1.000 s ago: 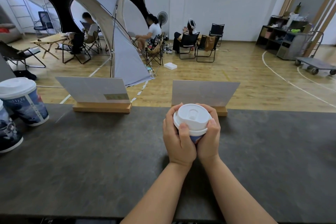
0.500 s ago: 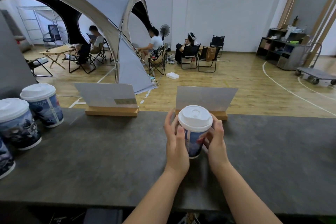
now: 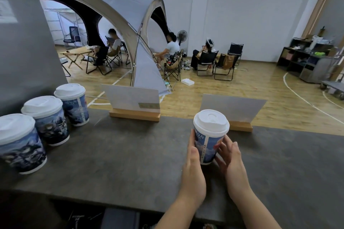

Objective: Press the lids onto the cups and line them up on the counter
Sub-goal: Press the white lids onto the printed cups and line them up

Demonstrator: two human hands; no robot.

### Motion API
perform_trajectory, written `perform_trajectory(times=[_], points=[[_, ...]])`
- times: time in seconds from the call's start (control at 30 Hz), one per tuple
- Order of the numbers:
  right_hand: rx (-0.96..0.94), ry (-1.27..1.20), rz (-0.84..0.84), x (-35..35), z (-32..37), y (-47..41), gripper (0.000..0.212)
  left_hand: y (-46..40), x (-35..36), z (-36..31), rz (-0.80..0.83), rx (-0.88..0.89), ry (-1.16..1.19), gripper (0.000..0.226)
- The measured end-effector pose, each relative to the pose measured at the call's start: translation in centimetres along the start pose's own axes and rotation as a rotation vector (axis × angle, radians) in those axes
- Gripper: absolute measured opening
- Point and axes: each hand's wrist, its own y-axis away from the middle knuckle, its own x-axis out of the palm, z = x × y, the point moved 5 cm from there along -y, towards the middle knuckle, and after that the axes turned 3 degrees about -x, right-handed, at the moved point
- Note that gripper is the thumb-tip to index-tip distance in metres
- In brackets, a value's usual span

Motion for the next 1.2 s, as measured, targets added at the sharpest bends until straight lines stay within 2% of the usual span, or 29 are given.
perform_trajectory(times=[0.2,0.3,0.47,0.53,0.6,0.7,0.83,1.0,1.13,1.2], points=[[-0.041,0.007,0.195,9.9,-0.6,0.0,0.058,-1.4,-8.4,-3.4,-0.14,0.033,0.044,0.076],[-0.044,-0.008,0.306,16.2,-1.7,-0.1,0.08,-2.6,-14.3,-5.3,-0.233,0.084,0.055,0.094],[0.011,-0.02,0.393,26.0,-3.1,-0.4,0.04,-5.8,-23.3,-7.4,-0.344,0.079,0.078,0.062],[0.035,-0.083,0.431,28.9,-3.0,-0.8,0.039,-7.0,-26.0,-7.8,-0.374,0.037,0.066,0.047],[0.052,-0.107,0.462,31.2,-2.8,-1.1,0.044,-8.3,-27.8,-8.2,-0.373,0.037,0.062,0.042],[0.028,-0.124,0.409,33.2,-4.7,-3.5,0.032,-10.3,-29.3,-8.5,-0.332,0.045,0.063,0.053],[0.018,-0.125,0.35,34.2,-6.7,-5.9,0.029,-12.7,-30.8,-7.6,-0.333,0.023,0.096,0.059],[0.054,-0.061,0.324,34.8,-7.0,-6.3,0.03,-13.2,-31.2,-7.2,-0.353,0.014,0.123,0.045],[0.077,-0.05,0.333,34.7,-7.8,-6.8,0.033,-13.1,-31.2,-6.9,-0.371,0.02,0.076,0.067],[0.083,-0.018,0.327,34.6,-7.9,-6.8,0.034,-12.8,-30.9,-7.0,-0.362,0.027,0.046,0.069]])
